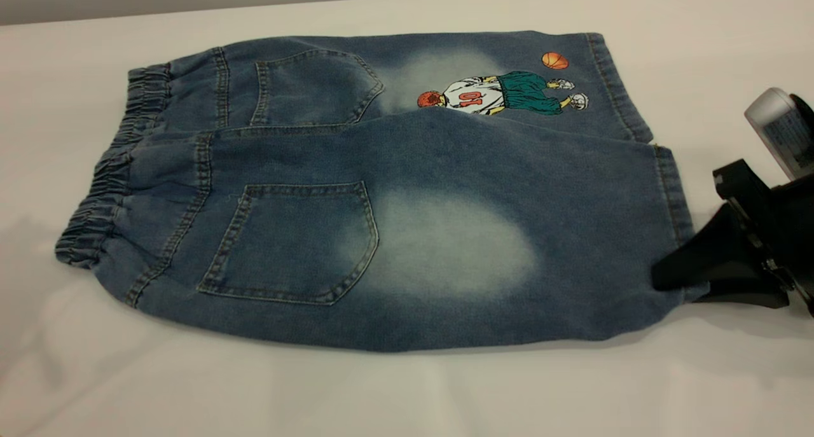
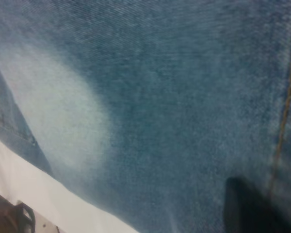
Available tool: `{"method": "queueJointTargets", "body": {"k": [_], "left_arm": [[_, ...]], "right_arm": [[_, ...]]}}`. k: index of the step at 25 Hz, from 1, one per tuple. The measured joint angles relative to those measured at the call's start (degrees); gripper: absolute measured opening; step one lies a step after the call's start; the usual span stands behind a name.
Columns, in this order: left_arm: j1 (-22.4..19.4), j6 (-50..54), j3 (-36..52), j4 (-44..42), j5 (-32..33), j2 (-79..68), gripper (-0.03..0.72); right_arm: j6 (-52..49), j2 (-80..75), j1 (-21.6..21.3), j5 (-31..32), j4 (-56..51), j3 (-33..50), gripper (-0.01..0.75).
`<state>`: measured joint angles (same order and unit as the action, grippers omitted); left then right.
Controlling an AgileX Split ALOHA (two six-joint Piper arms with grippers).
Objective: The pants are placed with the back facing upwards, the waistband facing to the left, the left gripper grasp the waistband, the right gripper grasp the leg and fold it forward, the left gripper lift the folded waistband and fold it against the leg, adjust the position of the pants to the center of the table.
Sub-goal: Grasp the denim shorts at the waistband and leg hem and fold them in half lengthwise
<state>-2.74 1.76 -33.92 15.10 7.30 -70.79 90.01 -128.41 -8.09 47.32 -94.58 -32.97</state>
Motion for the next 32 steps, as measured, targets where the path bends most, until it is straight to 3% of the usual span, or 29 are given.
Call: {"method": "queueJointTargets", "body": {"k": [5,13,23,32], "left_arm": [[0.0,0.11,0.0,0.07,1.14,0.0,0.51],[0.0,0.11,0.35,-0.12,6.28,-0.15,0.51],[0.0,0.06,1.2,-0.13,0.6,-11.92,0.51],[0.0,0.1,1.15,-0.02,-0.76,-27.4,0.51]], "right_arm": [[-0.17,1.55,0.0,4.57,0.83,0.05,0.011],[-0.09,7.18,0.14,5.89,3.66,0.05,0.011],[-0.03,7.32,0.14,6.89,4.01,0.05,0.011],[-0.03,7.32,0.14,6.53,4.01,0.05,0.011]]}}
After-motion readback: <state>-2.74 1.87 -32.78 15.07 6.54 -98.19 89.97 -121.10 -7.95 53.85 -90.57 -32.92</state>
